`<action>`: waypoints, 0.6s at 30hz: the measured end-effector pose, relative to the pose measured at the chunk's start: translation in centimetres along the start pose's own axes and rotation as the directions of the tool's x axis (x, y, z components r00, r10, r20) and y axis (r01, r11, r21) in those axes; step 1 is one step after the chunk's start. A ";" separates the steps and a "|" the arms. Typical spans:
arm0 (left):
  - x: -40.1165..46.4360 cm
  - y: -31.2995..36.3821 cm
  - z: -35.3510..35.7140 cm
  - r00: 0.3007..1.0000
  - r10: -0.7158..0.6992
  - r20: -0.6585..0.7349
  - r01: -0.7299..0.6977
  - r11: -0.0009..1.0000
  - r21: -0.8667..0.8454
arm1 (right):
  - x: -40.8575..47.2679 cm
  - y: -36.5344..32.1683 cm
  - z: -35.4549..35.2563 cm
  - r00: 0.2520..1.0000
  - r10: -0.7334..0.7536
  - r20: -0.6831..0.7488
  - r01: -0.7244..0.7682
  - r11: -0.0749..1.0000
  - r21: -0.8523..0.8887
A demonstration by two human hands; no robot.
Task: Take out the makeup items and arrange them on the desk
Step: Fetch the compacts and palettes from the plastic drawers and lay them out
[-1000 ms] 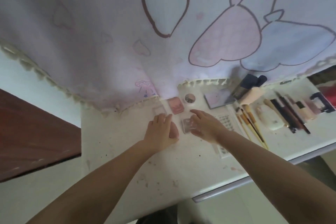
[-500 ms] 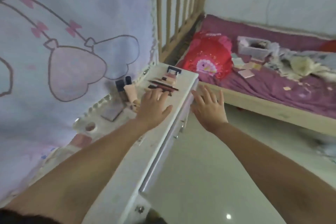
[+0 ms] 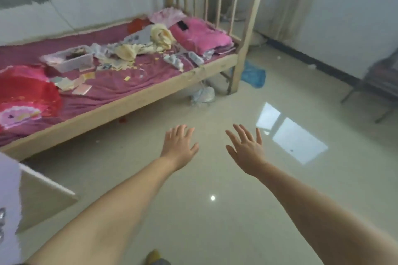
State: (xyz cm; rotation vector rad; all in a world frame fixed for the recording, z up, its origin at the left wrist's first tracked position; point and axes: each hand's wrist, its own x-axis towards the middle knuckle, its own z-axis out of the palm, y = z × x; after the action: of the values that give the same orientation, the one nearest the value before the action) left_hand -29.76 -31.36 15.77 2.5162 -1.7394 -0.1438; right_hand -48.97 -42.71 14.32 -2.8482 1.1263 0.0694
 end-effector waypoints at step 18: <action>31.5 40.8 7.2 0.726 0.644 0.240 -0.663 0.749 -0.007 | -4.9 41.3 2.1 0.591 0.790 0.162 -0.802 0.597 0.008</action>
State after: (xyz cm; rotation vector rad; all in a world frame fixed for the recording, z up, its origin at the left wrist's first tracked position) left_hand -57.44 -75.33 12.40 1.8054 -2.6583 -0.3260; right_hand -80.88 -69.19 10.22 -1.9655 2.2044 0.2644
